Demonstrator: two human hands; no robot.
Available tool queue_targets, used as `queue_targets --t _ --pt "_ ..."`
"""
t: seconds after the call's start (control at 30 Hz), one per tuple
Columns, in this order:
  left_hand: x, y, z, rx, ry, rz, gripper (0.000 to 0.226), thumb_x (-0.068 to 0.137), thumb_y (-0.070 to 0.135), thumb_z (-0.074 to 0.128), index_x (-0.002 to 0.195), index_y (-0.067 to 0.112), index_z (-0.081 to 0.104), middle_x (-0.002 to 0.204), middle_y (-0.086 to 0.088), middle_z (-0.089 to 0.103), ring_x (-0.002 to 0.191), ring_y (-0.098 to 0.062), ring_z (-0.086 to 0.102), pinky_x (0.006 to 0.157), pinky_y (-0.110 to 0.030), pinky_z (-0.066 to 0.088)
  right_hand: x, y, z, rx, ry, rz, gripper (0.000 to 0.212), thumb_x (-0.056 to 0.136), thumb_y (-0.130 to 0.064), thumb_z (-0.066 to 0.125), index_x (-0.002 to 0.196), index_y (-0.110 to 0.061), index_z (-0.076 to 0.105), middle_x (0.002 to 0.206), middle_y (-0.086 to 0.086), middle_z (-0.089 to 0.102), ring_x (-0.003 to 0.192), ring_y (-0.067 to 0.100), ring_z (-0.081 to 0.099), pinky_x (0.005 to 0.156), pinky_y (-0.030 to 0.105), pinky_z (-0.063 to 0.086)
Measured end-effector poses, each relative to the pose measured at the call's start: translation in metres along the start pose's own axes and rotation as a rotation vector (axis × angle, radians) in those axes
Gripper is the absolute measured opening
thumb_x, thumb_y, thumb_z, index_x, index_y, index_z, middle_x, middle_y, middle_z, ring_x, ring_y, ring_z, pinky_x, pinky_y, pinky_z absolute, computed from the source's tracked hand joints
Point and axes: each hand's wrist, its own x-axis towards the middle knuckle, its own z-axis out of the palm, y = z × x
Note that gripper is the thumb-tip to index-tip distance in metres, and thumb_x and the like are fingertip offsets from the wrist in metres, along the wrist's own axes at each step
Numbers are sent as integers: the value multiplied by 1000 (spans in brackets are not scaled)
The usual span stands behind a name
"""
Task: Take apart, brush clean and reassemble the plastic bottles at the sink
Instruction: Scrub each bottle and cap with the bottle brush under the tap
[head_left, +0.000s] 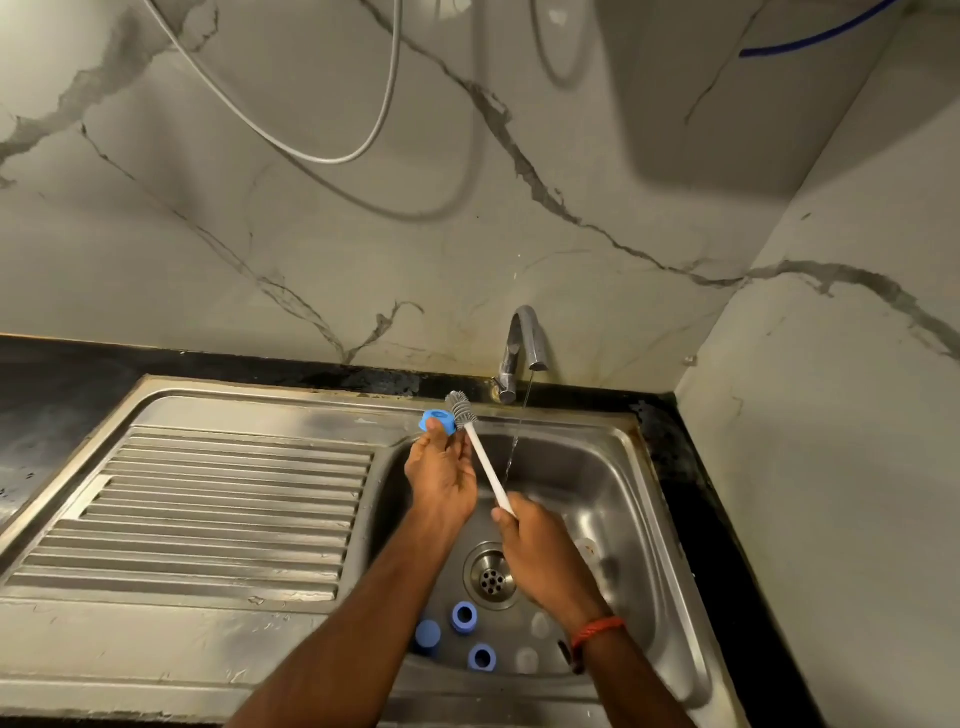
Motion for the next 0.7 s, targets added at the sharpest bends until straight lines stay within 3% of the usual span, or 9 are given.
queue_targets --t 0.2,0.4,0.53,0.63,0.7 --pt "10 17 -8 -5 -8 42 22 90 8 68 111 3 62 129 -25 64 119 -35 64 107 -51 49 -16 -3 4 -15 -43 -30 24 104 -32 42 94 -15 55 77 0 59 62 8 50 57 23 39" --pt "0 -1 -9 46 -17 27 68 70 13 78 131 -6 55 124 -26 67 115 -36 67 104 -55 50 -2 -14 2 34 5 -4 23 105 -31 41 88 -21 53 74 -3 56 60 7 49 52 20 36" --pt "12 6 -13 4 38 23 51 85 16 74 131 -2 58 123 -24 68 113 -35 68 102 -55 52 -13 -6 9 5 -47 -15 26 105 -33 41 91 -16 54 76 0 57 60 9 50 53 23 38" --pt "13 5 -18 3 22 -30 53 87 19 71 133 -4 58 130 -26 64 120 -36 64 105 -54 49 -11 -1 10 2 -49 -5 27 104 -34 42 94 -14 56 80 4 62 67 17 57 59 33 46" --pt "7 1 -18 51 10 -38 40 94 14 65 128 -6 59 123 -27 66 111 -34 69 104 -51 51 -2 1 5 41 -59 5 25 103 -34 44 94 -15 58 78 4 63 66 19 60 63 38 51"
